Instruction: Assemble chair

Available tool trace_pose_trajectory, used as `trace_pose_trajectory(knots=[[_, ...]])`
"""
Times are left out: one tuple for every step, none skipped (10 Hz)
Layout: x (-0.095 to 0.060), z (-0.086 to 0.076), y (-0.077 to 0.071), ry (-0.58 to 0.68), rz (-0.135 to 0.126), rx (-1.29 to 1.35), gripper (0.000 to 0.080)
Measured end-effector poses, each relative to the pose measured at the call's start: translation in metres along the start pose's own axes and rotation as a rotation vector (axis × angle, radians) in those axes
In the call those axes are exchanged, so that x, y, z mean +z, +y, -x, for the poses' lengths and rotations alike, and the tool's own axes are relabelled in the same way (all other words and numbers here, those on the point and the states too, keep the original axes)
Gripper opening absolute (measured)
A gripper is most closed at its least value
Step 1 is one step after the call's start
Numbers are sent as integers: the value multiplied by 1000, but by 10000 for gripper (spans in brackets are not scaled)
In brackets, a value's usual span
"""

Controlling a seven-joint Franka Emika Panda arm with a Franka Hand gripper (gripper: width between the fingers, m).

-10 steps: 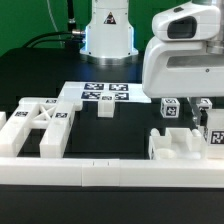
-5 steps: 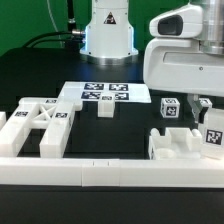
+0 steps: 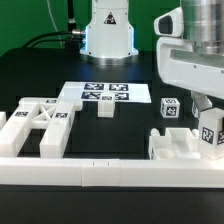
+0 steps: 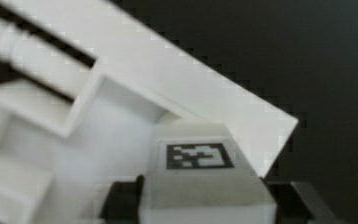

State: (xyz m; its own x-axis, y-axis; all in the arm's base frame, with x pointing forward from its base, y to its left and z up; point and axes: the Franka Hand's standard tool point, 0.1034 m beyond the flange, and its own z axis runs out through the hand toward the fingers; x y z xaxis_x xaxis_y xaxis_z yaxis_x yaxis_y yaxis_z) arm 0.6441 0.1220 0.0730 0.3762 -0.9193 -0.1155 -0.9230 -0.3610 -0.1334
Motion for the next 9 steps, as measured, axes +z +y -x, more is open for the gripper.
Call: trace_pose_trajectory(knots=[[1,2,0,-10,-3,149,287],[1,2,0,-12,-4,177,287],[1,2,-1,-15,-6,219,287],[1,2,0,-15,-6,184,287],[1,2,0,-16,-4,149,473],[0,2,-1,-19,0,111,606],[-1,2,-3,-19,-3,70,606],[0,2,-2,-19,-3,2,642],[1,2,-2,-19,-3,-65,647]])
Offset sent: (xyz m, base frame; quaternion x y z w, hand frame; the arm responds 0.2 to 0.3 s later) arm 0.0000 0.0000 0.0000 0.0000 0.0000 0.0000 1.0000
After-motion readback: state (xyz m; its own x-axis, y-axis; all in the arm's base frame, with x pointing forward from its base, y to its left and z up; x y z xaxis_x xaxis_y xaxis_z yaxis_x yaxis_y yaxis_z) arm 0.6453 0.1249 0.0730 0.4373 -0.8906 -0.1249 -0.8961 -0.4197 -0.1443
